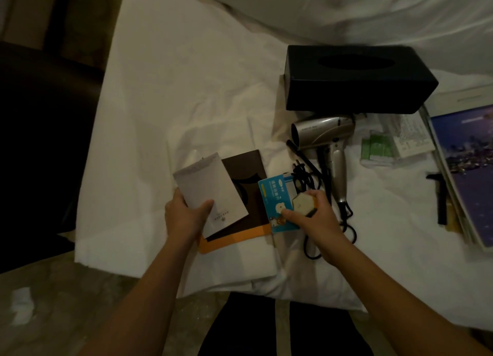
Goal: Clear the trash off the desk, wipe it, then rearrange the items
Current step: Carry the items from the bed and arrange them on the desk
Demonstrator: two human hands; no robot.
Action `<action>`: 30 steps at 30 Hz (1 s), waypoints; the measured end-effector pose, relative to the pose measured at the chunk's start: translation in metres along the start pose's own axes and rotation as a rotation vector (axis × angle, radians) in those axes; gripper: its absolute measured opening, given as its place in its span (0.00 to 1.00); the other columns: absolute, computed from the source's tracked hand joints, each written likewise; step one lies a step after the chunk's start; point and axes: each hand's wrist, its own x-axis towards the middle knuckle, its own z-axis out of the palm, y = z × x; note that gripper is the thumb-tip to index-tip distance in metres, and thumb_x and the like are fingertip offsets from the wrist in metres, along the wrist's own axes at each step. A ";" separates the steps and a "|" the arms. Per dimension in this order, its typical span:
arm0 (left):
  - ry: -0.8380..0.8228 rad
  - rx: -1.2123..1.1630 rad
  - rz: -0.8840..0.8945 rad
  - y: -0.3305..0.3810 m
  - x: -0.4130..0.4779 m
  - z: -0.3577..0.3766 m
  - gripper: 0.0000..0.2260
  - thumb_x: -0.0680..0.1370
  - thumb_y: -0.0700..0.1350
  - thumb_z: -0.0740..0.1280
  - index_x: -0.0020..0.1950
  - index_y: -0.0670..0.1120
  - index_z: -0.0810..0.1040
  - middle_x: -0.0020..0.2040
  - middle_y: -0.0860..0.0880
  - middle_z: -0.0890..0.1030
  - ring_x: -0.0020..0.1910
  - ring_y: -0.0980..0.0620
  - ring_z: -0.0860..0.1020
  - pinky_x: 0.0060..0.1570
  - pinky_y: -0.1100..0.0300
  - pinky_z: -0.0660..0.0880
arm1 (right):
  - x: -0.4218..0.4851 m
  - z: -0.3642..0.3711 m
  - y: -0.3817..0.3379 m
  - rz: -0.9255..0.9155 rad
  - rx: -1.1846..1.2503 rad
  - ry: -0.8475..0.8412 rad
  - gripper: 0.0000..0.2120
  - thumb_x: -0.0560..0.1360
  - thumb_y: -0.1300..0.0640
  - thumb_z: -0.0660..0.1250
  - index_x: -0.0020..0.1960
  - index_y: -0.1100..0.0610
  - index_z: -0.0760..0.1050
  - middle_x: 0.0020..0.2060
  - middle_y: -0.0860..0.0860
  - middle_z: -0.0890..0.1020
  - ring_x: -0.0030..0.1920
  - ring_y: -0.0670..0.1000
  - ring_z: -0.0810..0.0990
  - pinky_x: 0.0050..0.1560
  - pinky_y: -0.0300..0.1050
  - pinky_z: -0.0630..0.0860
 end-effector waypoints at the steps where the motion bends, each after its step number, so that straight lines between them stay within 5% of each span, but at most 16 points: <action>1: -0.037 -0.051 0.014 -0.001 0.000 -0.004 0.27 0.70 0.47 0.76 0.66 0.44 0.71 0.61 0.43 0.77 0.58 0.41 0.77 0.55 0.51 0.76 | 0.000 0.000 0.001 -0.001 -0.005 0.001 0.22 0.70 0.60 0.74 0.57 0.52 0.65 0.48 0.48 0.77 0.47 0.44 0.79 0.39 0.36 0.80; 4: -0.128 -0.207 -0.006 0.000 0.003 -0.014 0.25 0.70 0.44 0.77 0.64 0.46 0.72 0.59 0.45 0.79 0.57 0.44 0.78 0.55 0.45 0.78 | -0.001 0.002 0.001 -0.002 -0.013 0.010 0.22 0.70 0.61 0.74 0.57 0.52 0.65 0.47 0.46 0.77 0.47 0.44 0.79 0.39 0.36 0.80; 11: -0.224 -0.421 0.101 0.004 -0.006 -0.021 0.22 0.73 0.35 0.72 0.63 0.48 0.69 0.52 0.53 0.78 0.50 0.55 0.78 0.42 0.62 0.77 | -0.005 0.004 0.002 0.002 0.020 0.030 0.23 0.69 0.62 0.74 0.57 0.52 0.66 0.49 0.48 0.76 0.49 0.47 0.79 0.41 0.38 0.80; 19: -0.283 -0.498 0.197 0.042 -0.012 -0.042 0.23 0.73 0.33 0.71 0.65 0.45 0.69 0.57 0.46 0.79 0.53 0.47 0.79 0.47 0.51 0.79 | -0.025 0.001 -0.020 -0.039 0.102 0.097 0.23 0.68 0.62 0.75 0.57 0.53 0.67 0.53 0.53 0.78 0.51 0.52 0.80 0.45 0.44 0.80; 30: -0.374 -0.495 0.388 0.120 -0.087 -0.068 0.20 0.73 0.33 0.70 0.60 0.49 0.69 0.52 0.52 0.77 0.51 0.51 0.78 0.44 0.55 0.78 | -0.116 -0.036 -0.077 -0.155 0.223 0.213 0.20 0.70 0.64 0.73 0.56 0.58 0.68 0.49 0.54 0.79 0.46 0.49 0.81 0.33 0.35 0.77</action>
